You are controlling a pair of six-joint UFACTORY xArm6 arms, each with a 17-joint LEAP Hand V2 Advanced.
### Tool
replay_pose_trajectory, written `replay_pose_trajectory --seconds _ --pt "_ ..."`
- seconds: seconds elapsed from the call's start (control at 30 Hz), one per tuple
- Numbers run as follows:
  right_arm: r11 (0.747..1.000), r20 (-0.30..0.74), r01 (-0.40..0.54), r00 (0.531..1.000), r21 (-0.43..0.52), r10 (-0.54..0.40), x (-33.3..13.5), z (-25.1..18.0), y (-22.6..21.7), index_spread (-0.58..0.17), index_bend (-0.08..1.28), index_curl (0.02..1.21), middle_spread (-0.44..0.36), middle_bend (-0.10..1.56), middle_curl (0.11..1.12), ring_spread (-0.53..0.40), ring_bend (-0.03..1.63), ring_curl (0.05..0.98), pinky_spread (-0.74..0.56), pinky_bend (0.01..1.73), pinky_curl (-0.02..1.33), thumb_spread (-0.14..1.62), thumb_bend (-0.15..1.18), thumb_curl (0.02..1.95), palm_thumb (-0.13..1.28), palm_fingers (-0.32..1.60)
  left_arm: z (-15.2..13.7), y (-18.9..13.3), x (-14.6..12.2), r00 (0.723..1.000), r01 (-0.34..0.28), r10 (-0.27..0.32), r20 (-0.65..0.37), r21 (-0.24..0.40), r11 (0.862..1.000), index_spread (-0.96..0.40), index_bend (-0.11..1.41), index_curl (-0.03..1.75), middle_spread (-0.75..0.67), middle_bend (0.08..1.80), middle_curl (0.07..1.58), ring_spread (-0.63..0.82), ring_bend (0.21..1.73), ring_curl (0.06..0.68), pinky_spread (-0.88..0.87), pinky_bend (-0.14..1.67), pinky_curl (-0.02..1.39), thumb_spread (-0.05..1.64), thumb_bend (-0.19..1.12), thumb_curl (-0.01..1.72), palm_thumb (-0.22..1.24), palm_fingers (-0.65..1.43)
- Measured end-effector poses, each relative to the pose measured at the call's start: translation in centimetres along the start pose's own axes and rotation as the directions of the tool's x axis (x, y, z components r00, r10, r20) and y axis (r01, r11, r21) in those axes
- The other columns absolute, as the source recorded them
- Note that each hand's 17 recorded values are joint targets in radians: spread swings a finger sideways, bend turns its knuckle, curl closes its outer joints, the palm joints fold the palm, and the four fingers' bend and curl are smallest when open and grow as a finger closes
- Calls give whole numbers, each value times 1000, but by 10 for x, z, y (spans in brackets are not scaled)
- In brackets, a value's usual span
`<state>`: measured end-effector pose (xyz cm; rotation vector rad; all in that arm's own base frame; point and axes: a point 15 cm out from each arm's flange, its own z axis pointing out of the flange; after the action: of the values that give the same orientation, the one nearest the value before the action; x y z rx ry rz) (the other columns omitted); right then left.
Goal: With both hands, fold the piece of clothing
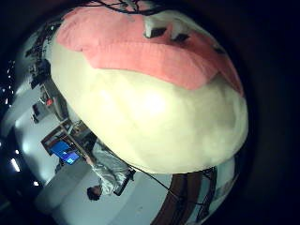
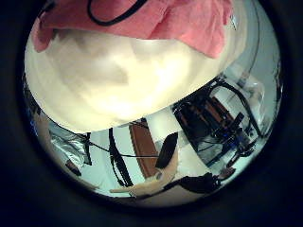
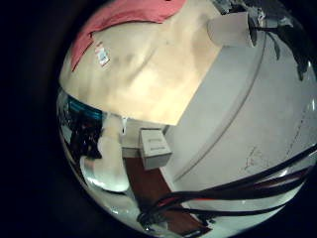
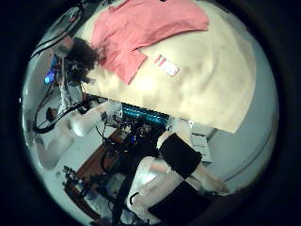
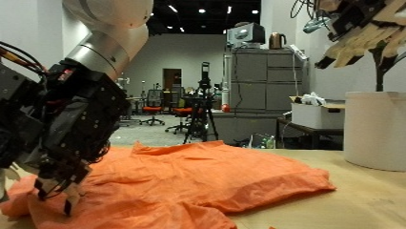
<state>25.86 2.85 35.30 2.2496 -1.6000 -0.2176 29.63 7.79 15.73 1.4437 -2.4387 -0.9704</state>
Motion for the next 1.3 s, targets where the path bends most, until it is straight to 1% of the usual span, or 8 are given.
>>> replay_pose_trajectory --seconds 0.33,0.57,0.73,0.77,0.93,1.03,1.1,1.3 --pt "1000 -4 0 1000 -4 0 1 0 2 -331 175 314 102 183 293 255 197 253 336 305 322 1255 -17 237 503 81 9 12 -51 997 80 -80 -10 -16 997 79 165 330 228 185 297 468 391 223 487 204 315 912 -32 305 72 -17" --pt "1000 -6 1 1000 0 -1 3 -1 4 -331 178 315 99 184 293 255 195 251 337 300 322 1254 -15 235 495 85 5 13 -57 996 85 -85 -14 7 996 84 158 315 231 180 293 473 387 224 489 205 317 913 -29 305 71 -27" --pt "1000 -3 -9 1000 2 9 6 -1 4 -331 176 315 98 183 293 255 197 252 337 298 322 1254 -14 235 494 87 -9 17 -60 996 87 -86 -8 49 995 88 160 307 242 178 288 475 386 223 490 206 319 914 -30 305 71 -32" --pt "1000 -3 -9 1000 2 9 6 -1 4 -331 176 315 98 183 292 255 196 252 337 298 322 1254 -14 235 494 87 -12 18 -59 996 88 -87 -13 58 994 88 158 305 243 179 288 476 384 223 490 206 320 914 -30 305 71 -33" --pt "1000 0 -17 1000 2 17 8 -1 5 -331 176 315 98 183 292 254 196 253 337 297 323 1254 -14 235 494 87 -40 16 -30 997 50 -41 -65 144 988 82 151 296 254 172 279 478 391 226 490 212 324 914 -30 306 71 -43" --pt "1000 2 -17 1000 1 17 8 0 4 -331 176 315 98 183 292 254 196 253 337 297 323 1254 -14 235 494 87 -46 9 -6 997 12 1 -80 164 986 78 153 292 267 166 270 484 397 229 491 219 326 914 -30 306 71 -50" --pt "1000 4 -18 1000 1 18 8 0 4 -331 176 315 98 183 292 254 196 253 337 297 323 1254 -14 235 494 87 -45 5 6 996 -7 21 -83 165 986 77 152 288 277 169 266 487 399 230 491 221 327 914 -30 306 71 -52" --pt "1000 10 -15 1000 -1 15 6 1 3 -330 176 315 98 183 292 252 196 254 332 297 324 1254 -14 235 494 87 -21 -4 30 994 -40 51 -95 108 993 74 151 280 288 172 257 492 397 230 498 223 327 913 -30 305 70 -58"
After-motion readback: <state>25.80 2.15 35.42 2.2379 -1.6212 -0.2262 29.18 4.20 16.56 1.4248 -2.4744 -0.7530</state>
